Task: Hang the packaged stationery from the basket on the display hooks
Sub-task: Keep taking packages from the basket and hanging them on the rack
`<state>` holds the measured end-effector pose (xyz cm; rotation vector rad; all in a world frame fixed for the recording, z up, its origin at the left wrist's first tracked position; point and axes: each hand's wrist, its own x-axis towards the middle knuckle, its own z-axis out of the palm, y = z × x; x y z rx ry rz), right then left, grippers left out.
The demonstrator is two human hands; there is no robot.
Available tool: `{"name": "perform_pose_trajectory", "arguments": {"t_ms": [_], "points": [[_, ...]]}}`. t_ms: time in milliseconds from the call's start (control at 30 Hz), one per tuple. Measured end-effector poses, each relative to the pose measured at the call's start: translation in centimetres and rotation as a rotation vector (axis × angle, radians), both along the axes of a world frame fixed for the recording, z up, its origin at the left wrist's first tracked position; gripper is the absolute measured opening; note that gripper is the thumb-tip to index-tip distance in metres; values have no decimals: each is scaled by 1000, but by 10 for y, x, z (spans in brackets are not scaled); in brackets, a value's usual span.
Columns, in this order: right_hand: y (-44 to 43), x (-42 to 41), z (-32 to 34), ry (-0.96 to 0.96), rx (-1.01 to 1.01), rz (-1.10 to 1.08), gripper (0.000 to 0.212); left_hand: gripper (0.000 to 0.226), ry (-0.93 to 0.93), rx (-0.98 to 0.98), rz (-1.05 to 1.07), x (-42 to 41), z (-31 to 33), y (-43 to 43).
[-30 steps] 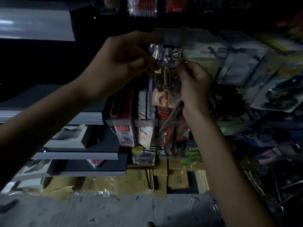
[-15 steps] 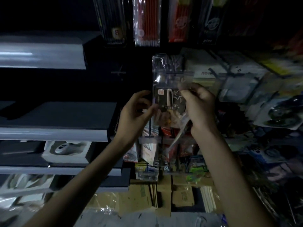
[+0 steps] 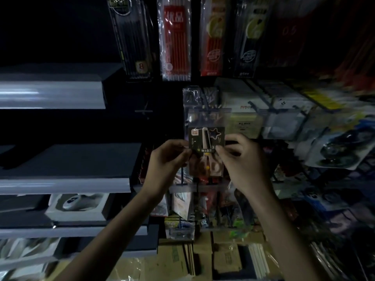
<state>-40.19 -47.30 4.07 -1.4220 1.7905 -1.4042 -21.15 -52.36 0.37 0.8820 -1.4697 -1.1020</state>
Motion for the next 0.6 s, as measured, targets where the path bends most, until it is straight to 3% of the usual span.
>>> {"name": "perform_pose_trajectory", "arguments": {"t_ms": [267, 600], "points": [[3, 15, -24, 315, -15, -187, 33, 35, -25, -32, 47, -2, -12, 11], [-16, 19, -41, 304, -70, -236, 33, 52, -107, -91, 49, -7, -22, 19]]}}
